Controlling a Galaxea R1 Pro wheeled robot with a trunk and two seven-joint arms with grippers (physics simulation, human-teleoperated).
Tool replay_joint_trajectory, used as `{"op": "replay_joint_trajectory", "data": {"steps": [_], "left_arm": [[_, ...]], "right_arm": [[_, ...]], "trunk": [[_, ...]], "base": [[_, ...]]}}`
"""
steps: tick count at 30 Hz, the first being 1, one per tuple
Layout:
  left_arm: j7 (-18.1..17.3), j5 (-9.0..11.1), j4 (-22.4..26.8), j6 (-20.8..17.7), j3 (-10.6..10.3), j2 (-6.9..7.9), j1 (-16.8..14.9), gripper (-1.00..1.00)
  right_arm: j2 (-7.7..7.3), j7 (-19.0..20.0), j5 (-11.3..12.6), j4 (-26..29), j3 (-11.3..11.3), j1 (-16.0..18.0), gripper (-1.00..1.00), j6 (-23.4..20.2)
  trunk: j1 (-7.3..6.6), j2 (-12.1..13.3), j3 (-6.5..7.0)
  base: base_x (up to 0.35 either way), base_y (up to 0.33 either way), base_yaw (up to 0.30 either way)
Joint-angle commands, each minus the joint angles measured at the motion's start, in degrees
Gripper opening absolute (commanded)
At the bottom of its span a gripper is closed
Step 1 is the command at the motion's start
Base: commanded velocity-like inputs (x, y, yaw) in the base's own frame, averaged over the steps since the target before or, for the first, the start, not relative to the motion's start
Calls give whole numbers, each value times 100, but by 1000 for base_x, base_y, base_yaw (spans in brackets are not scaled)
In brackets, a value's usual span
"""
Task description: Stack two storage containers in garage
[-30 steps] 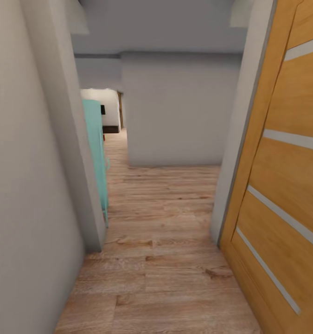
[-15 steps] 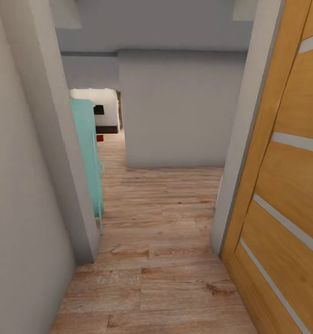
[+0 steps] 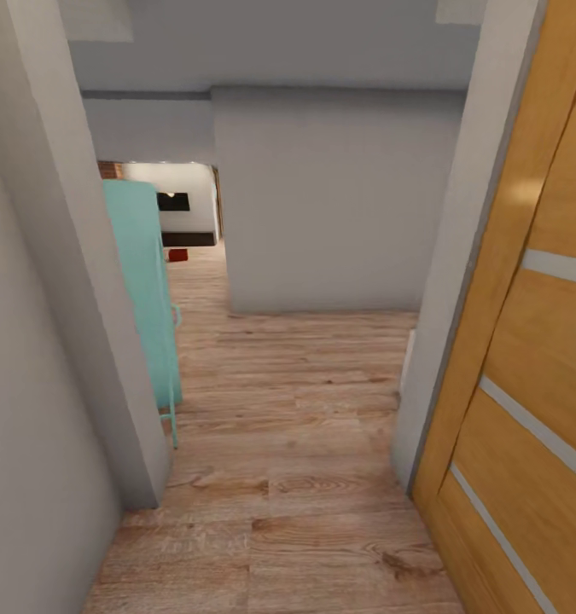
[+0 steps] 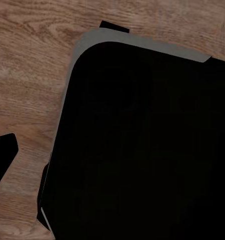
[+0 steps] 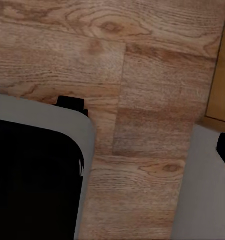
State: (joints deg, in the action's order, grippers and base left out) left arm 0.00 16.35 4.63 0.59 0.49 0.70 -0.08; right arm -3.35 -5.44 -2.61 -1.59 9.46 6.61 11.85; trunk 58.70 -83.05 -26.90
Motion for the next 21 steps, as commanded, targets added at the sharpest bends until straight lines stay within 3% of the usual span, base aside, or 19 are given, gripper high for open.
{"op": "replay_joint_trajectory", "data": {"steps": [1,21], "left_arm": [[0,25,3,5,3,-2,-1,100],[8,26,3,-6,4,-9,-1,100]], "right_arm": [[1,-29,-28,-17,29,7,100,23],[-4,-37,-5,-17,35,7,100,23]], "trunk": [[3,-2,-5],[3,-2,-5]], "base": [[324,-2,0],[324,0,0]]}}
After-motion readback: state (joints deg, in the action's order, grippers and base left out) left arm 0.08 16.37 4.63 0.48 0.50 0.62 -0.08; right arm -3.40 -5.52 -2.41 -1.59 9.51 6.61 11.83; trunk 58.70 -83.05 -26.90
